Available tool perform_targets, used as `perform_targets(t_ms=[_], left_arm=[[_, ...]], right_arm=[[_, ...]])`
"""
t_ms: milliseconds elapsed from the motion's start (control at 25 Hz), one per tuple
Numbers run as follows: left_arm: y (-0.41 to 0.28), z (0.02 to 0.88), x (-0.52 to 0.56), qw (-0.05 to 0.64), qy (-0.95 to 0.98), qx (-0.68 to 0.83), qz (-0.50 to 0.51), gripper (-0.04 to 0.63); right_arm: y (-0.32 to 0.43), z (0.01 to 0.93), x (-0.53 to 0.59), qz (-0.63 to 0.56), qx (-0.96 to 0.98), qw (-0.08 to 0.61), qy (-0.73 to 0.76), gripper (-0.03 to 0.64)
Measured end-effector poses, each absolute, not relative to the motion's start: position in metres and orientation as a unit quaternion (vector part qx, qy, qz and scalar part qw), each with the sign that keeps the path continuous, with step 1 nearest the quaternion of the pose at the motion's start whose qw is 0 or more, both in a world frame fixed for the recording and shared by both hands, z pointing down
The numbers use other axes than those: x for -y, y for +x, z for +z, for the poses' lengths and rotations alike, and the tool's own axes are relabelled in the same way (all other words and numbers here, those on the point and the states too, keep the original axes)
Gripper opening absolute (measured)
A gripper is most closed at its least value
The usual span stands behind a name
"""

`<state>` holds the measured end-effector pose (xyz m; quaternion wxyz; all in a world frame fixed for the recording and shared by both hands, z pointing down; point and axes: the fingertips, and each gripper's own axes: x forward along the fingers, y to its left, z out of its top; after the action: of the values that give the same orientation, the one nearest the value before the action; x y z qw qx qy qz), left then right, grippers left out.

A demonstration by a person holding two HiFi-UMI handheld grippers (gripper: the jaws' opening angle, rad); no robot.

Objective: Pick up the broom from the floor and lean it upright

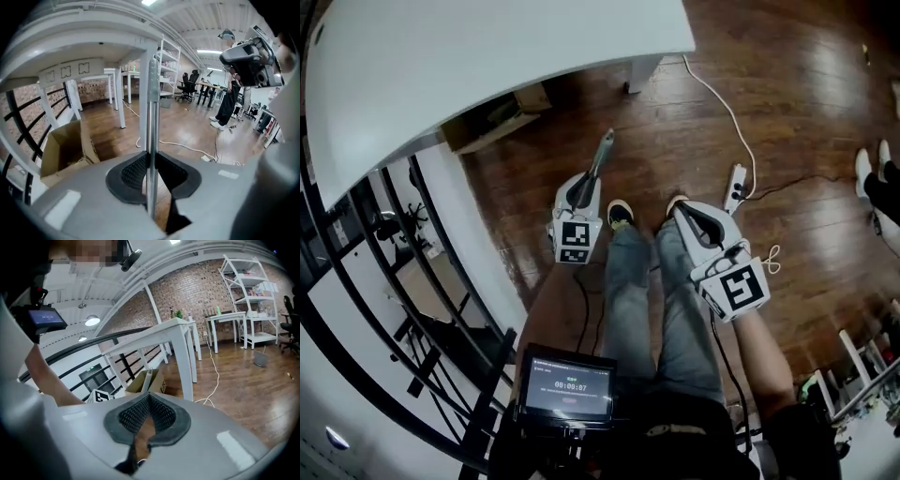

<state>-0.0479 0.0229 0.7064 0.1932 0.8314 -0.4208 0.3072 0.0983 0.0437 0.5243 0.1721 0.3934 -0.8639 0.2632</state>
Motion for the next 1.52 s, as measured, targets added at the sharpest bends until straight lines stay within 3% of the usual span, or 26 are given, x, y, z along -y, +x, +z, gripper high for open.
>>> perform_targets(t_ms=[520, 1520], left_arm=[[-0.118, 0.613, 0.024, 0.180, 0.814, 0.509, 0.217, 0.094], [-0.133, 0.596, 0.103, 0.147, 0.788, 0.568, 0.186, 0.097]], right_arm=[[0.015, 0.456, -0.064, 0.235, 0.890, 0.209, 0.330, 0.005], [0.008, 0.460, -0.053, 0.244, 0.881, 0.215, 0.345, 0.005]])
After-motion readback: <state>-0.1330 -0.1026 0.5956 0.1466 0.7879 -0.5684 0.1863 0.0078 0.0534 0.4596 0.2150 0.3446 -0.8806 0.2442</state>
